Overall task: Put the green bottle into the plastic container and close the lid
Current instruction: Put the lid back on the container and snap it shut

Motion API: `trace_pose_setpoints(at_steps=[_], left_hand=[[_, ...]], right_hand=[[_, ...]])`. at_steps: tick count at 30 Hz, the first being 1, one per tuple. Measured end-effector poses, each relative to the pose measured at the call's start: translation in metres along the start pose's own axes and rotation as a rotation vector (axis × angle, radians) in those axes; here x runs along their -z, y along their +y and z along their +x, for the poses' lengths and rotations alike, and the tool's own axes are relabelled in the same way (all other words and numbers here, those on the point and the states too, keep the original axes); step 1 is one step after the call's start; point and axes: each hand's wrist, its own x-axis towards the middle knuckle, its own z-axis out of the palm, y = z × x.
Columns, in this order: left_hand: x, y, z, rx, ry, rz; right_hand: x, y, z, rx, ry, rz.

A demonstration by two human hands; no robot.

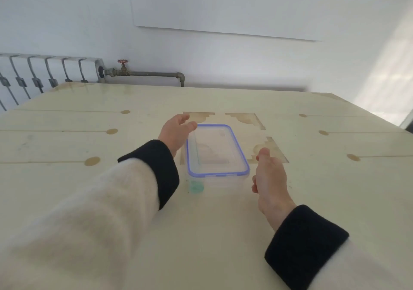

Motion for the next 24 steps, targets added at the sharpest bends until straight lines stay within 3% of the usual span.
trace_pose_setpoints(at_steps=[8, 24], left_hand=[[-0.006, -0.004, 0.011, -0.037, -0.106, 0.073], [0.020, -0.010, -0.004, -0.020, -0.031, 0.108]], right_hand=[[0.003, 0.008, -0.032, -0.097, -0.075, 0.149], [-0.004, 0.001, -0.021, 0.002, -0.063, 0.134]])
